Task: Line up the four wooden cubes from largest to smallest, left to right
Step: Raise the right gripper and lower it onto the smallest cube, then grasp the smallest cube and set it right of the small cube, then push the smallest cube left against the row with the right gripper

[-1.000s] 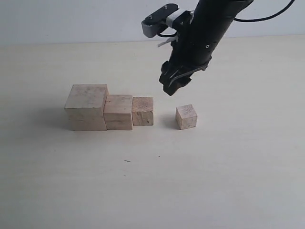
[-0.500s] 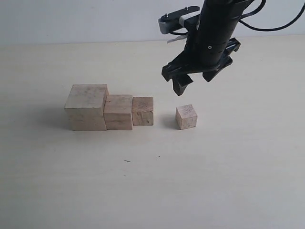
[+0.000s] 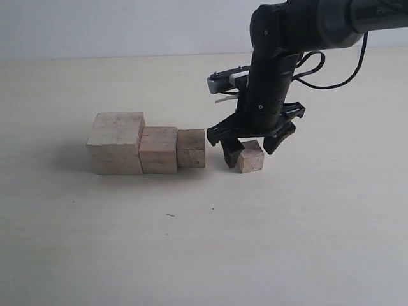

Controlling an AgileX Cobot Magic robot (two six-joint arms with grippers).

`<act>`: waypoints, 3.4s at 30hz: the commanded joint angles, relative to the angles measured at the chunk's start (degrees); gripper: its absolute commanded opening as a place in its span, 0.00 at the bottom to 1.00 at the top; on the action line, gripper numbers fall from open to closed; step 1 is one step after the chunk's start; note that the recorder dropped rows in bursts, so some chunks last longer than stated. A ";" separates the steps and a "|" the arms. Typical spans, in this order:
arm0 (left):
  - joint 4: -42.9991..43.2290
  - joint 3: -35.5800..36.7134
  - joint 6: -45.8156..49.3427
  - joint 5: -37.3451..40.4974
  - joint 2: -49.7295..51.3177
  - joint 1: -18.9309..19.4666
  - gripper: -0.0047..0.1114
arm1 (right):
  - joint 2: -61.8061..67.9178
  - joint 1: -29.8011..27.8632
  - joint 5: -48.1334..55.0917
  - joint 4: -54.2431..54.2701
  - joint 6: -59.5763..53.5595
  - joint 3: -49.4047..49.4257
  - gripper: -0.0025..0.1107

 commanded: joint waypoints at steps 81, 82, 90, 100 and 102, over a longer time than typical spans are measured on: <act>-0.28 0.20 0.18 -0.56 -0.25 -0.33 0.04 | -2.27 -0.03 -9.58 -5.35 -41.40 0.16 0.47; -0.28 0.20 0.18 -0.56 -0.25 -0.33 0.04 | -2.01 -0.03 -10.03 -5.35 -41.40 0.16 0.44; -0.28 0.20 0.18 -0.56 -0.25 -0.33 0.04 | -0.29 -0.03 -10.63 -2.74 -41.26 0.16 0.23; -0.28 0.20 0.18 -0.56 -0.25 -0.33 0.04 | -0.29 -0.03 -11.12 -0.78 -41.26 0.16 0.02; -0.28 0.20 0.18 -0.56 -0.25 -0.33 0.04 | -0.29 -0.03 -11.12 1.35 -41.26 0.16 0.02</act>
